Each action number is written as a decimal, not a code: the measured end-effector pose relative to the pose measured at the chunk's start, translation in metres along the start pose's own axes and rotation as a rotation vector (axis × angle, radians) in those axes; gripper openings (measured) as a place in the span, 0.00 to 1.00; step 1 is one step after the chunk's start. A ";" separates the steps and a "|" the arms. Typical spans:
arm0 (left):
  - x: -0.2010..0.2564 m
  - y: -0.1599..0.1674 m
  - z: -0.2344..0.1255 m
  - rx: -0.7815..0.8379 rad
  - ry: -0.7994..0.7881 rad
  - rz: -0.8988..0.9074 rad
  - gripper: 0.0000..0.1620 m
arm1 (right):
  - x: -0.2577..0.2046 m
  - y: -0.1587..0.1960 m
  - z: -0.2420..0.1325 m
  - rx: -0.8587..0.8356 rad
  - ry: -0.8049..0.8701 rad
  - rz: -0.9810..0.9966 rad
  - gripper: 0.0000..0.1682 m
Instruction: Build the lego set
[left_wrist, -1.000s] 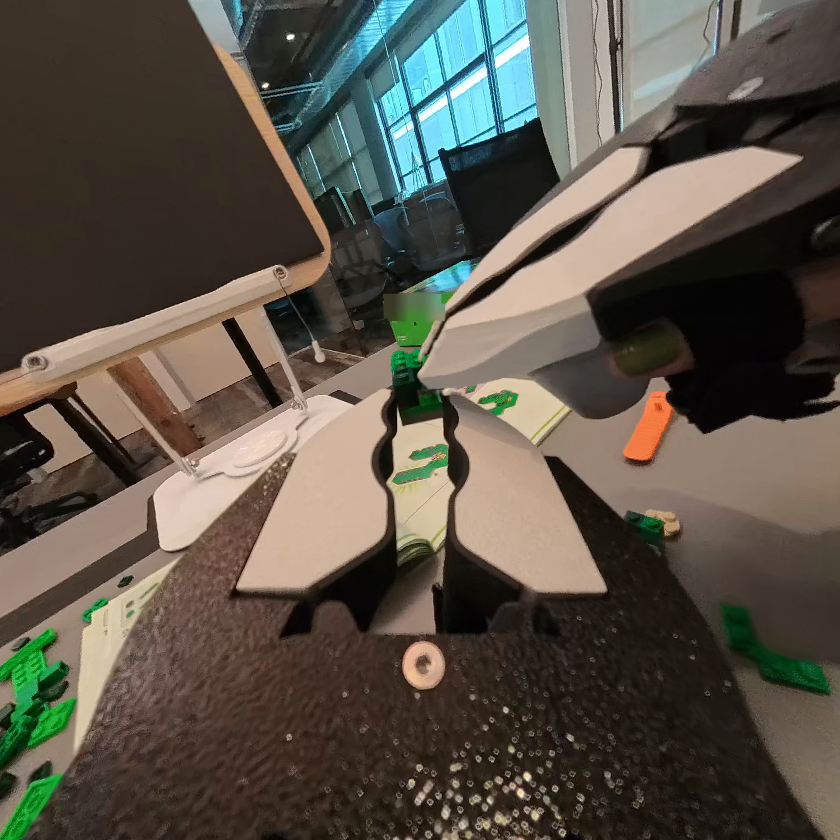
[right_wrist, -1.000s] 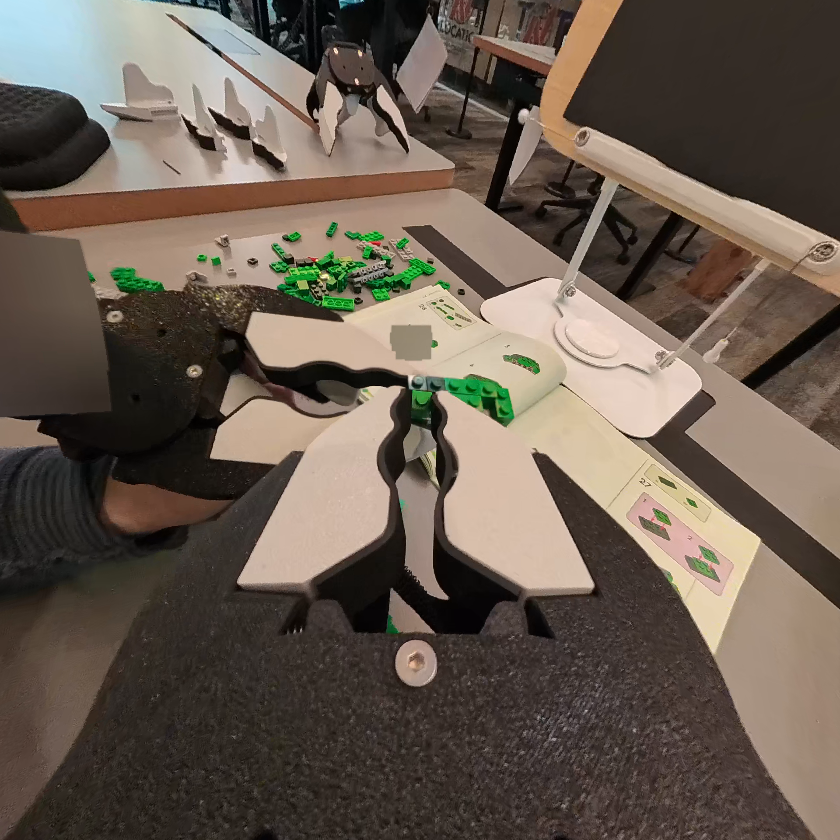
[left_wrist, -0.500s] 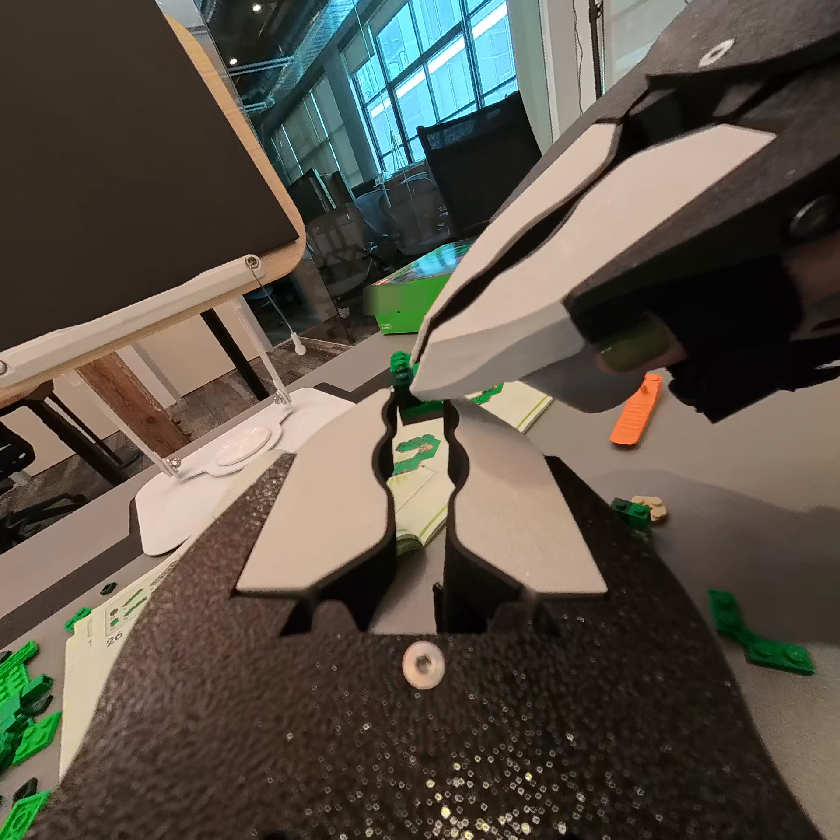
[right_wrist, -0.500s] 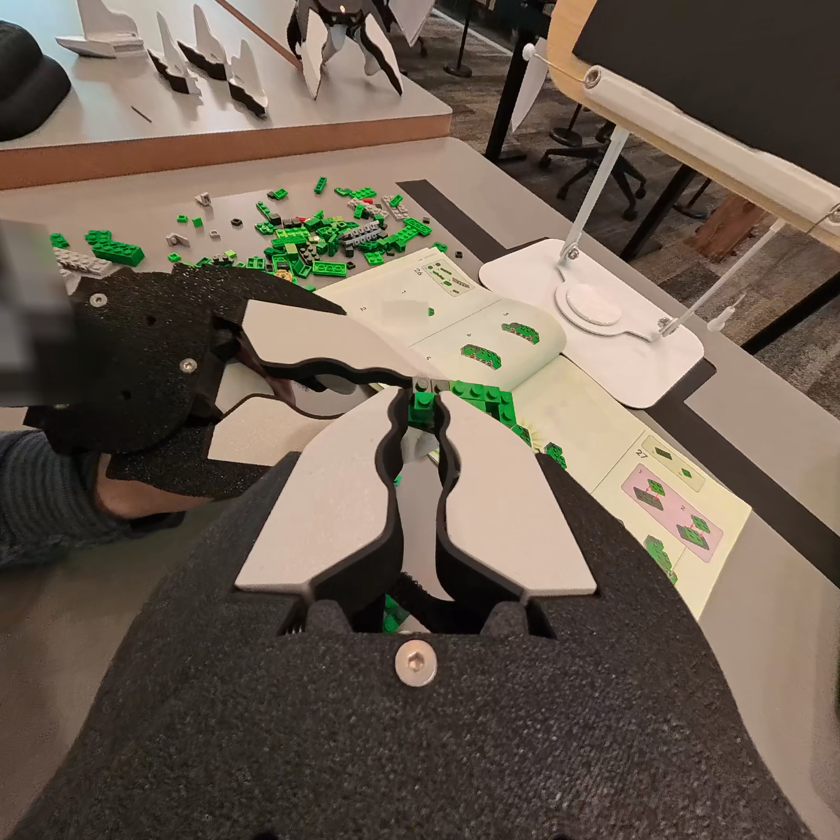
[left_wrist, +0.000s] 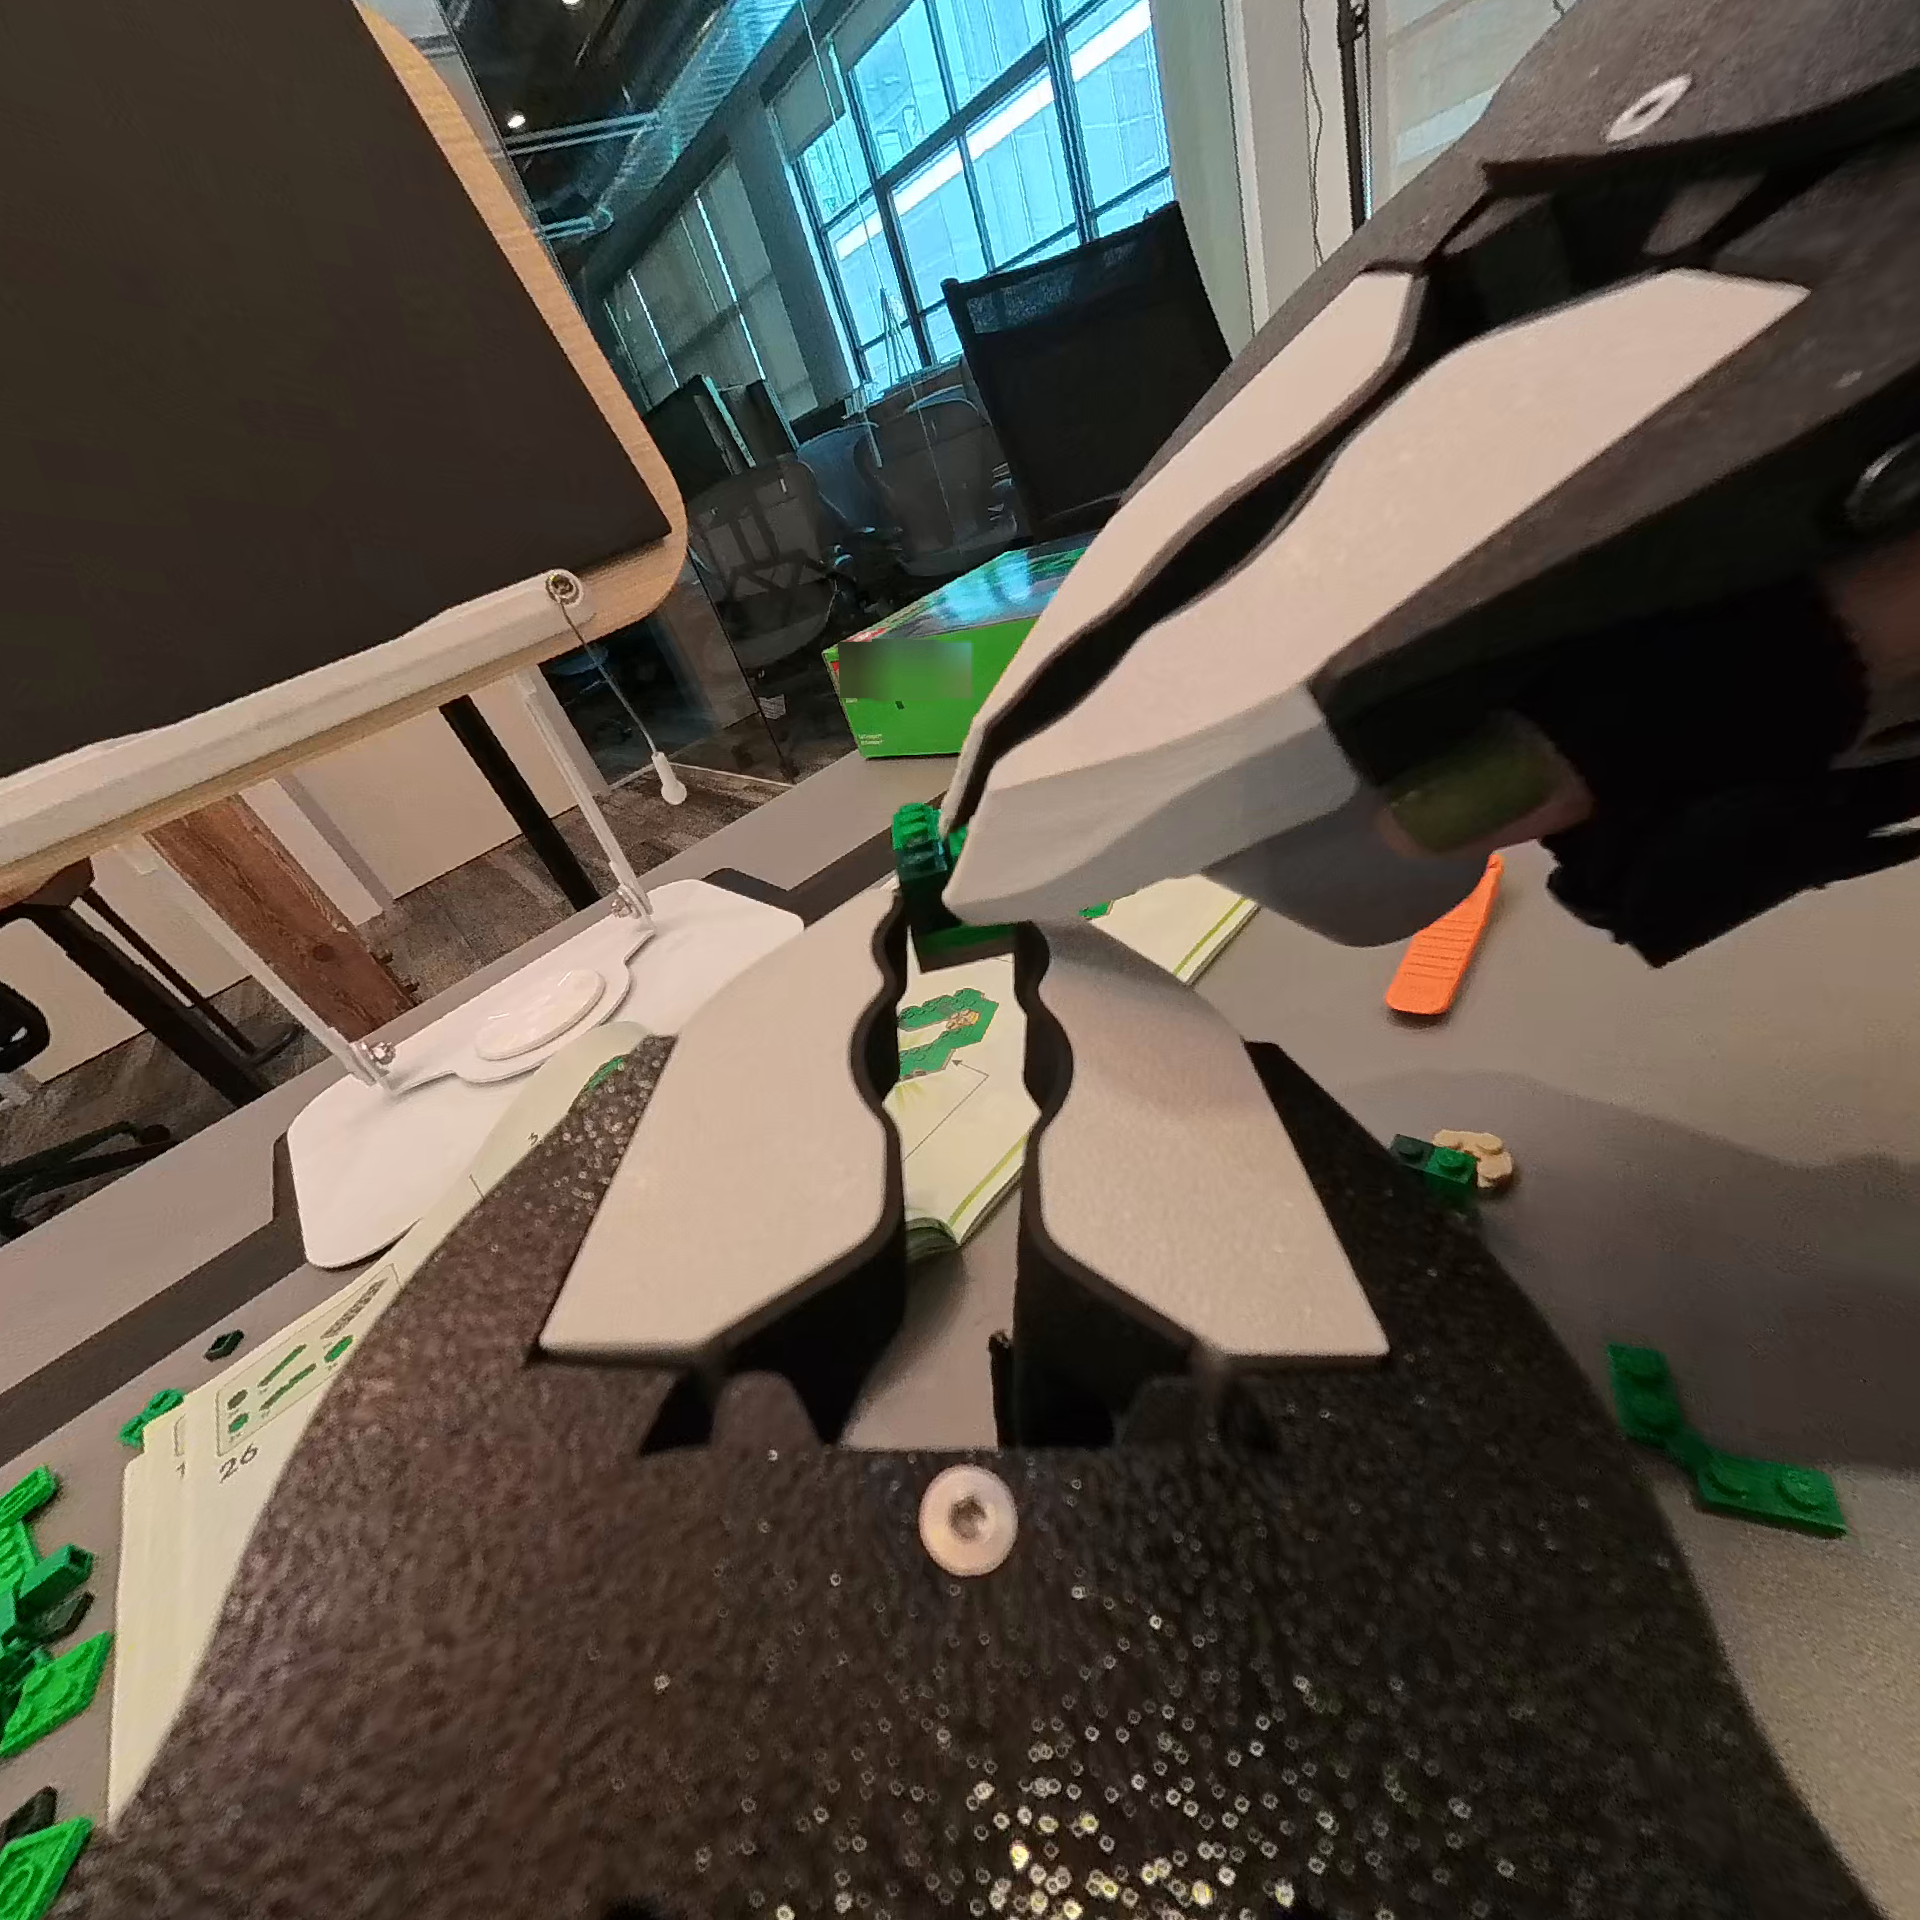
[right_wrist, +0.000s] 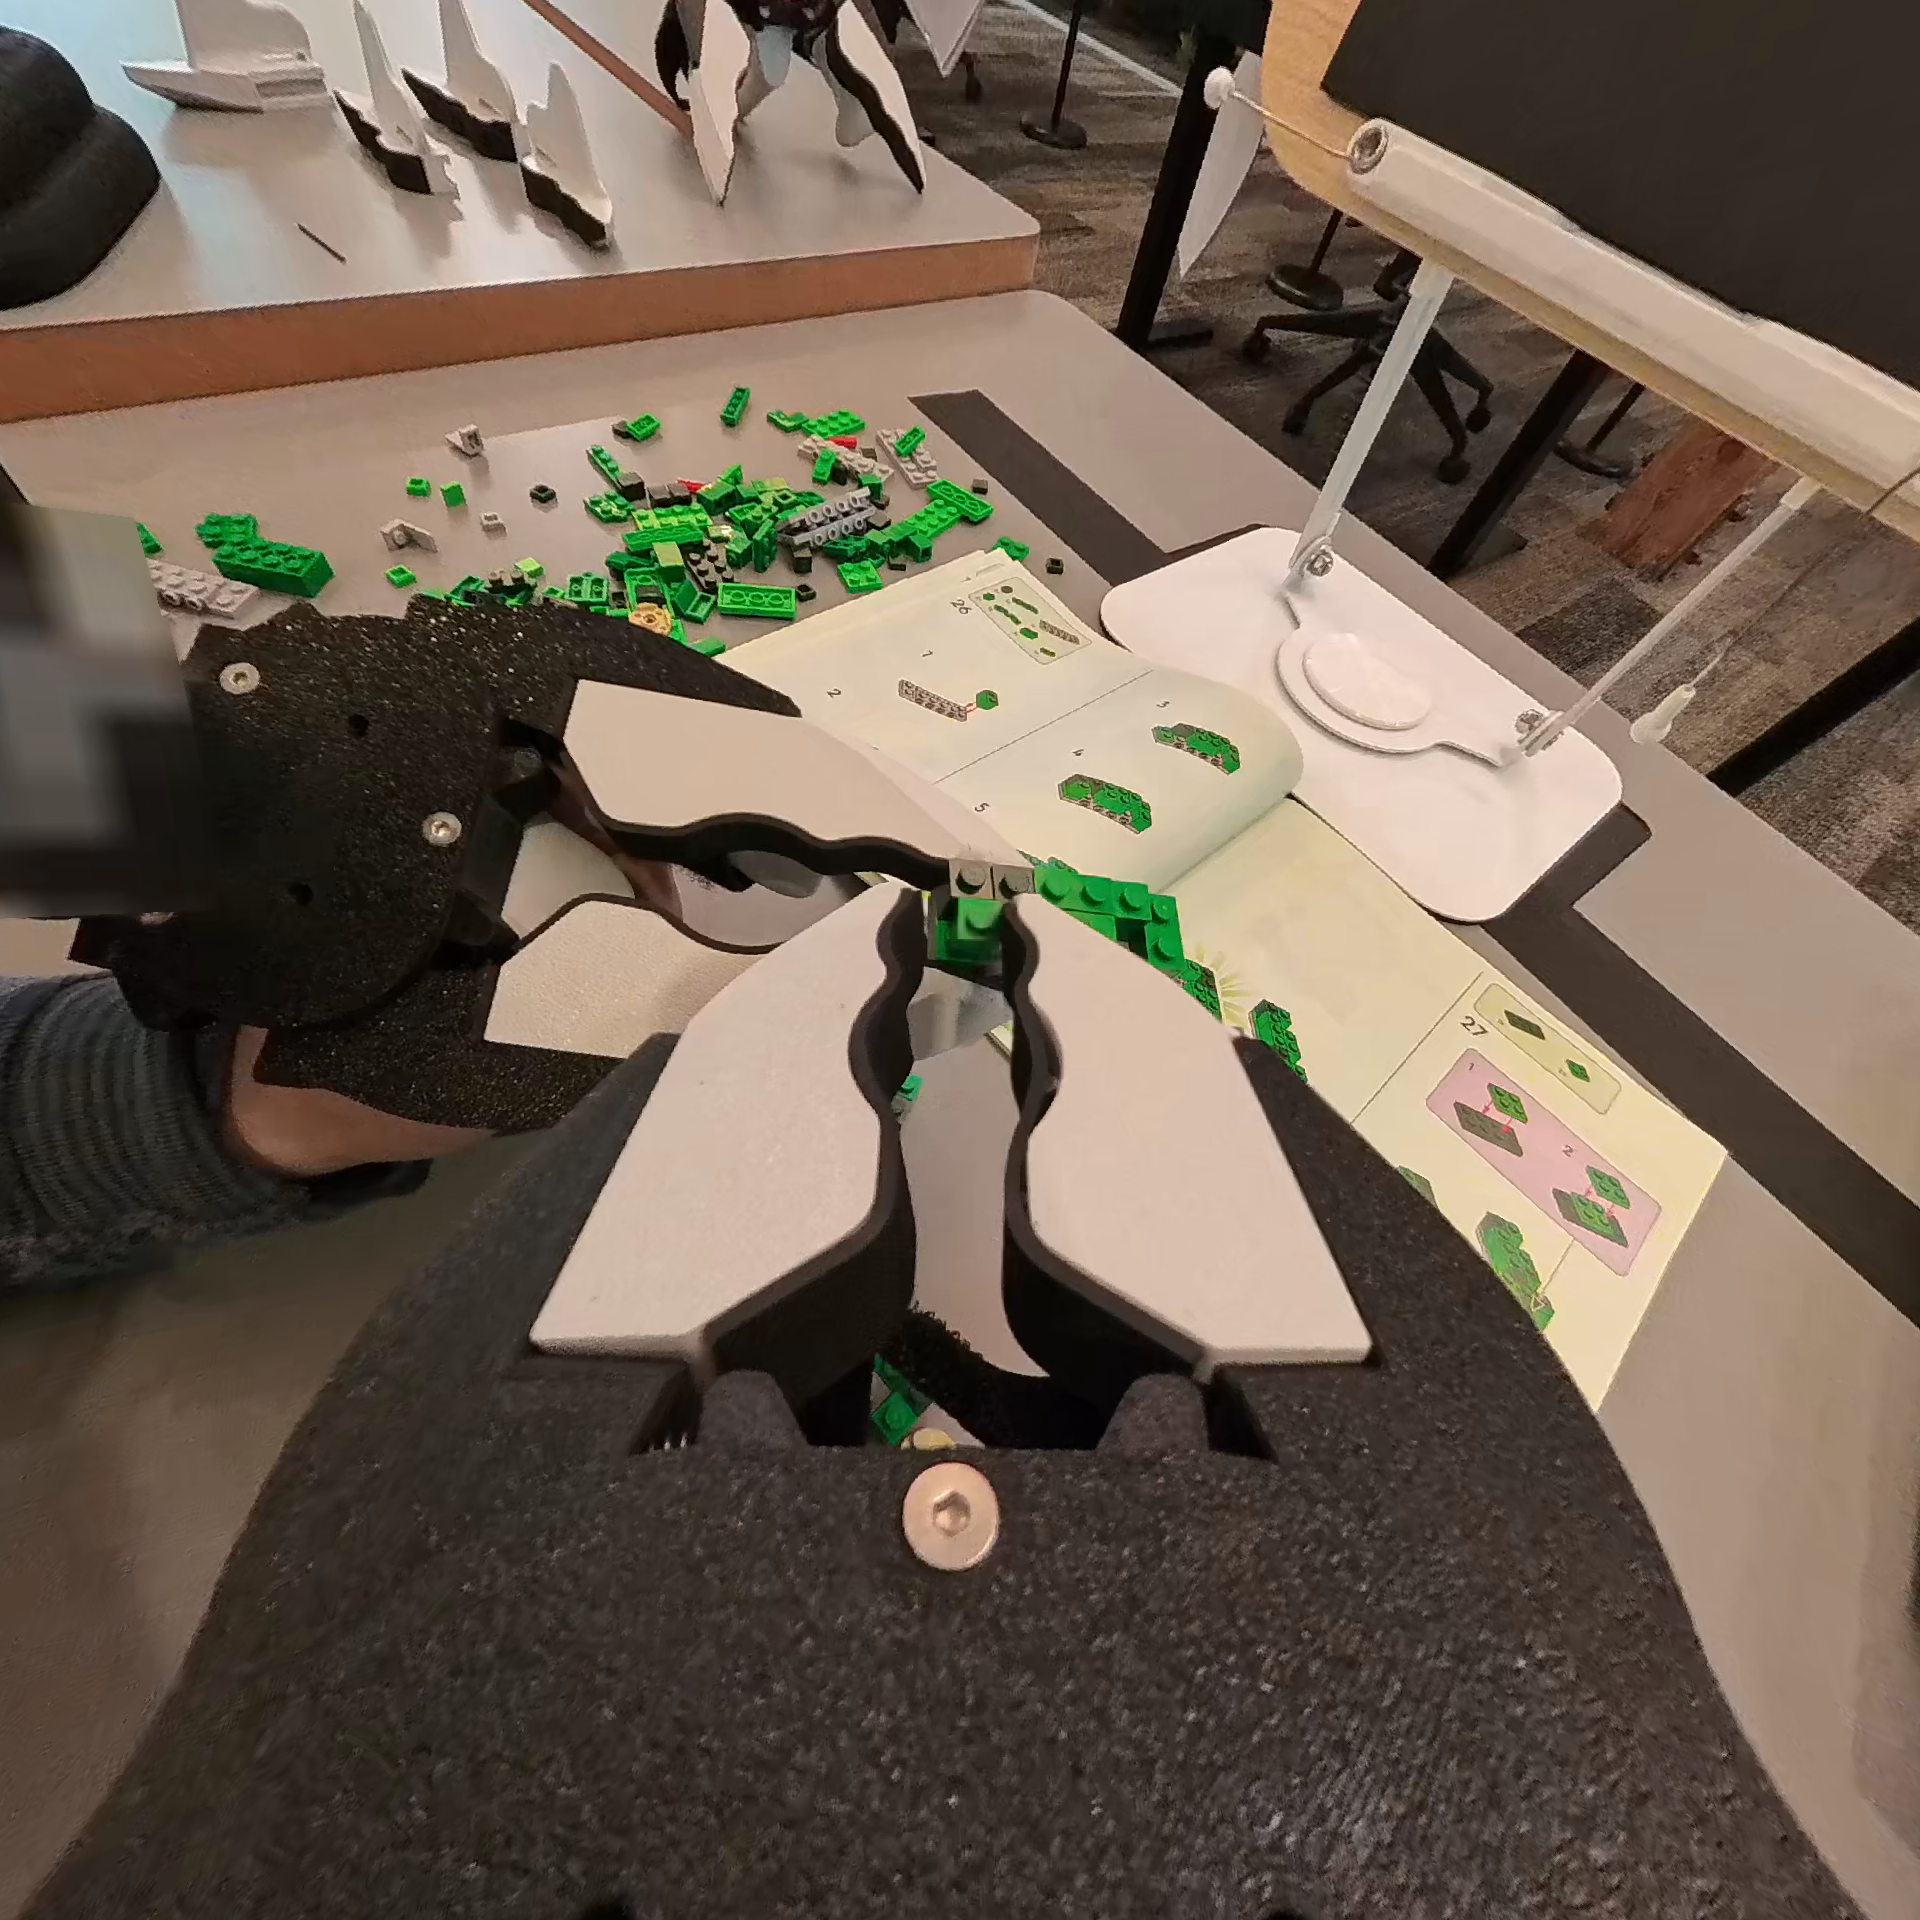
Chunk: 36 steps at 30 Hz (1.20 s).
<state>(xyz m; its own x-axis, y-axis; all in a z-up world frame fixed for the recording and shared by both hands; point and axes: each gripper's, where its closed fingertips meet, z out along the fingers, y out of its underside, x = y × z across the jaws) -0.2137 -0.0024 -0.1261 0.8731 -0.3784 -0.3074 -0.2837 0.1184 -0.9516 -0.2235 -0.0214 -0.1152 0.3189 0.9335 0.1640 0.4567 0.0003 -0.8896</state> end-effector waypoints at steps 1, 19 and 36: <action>0.000 0.000 0.000 0.000 -0.001 -0.002 0.11 | 0.000 0.000 0.000 -0.002 0.000 0.000 0.08; -0.011 0.001 -0.003 0.021 -0.029 -0.067 0.11 | 0.002 0.001 -0.003 -0.016 -0.023 0.025 0.10; -0.036 0.002 -0.011 0.031 -0.090 -0.084 0.11 | 0.104 0.084 -0.058 -0.412 0.172 -0.084 0.05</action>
<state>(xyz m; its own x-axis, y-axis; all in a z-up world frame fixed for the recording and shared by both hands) -0.2497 0.0017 -0.1173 0.9257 -0.3047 -0.2243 -0.1968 0.1186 -0.9732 -0.1036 0.0553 -0.1485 0.3836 0.8633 0.3279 0.7685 -0.1016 -0.6317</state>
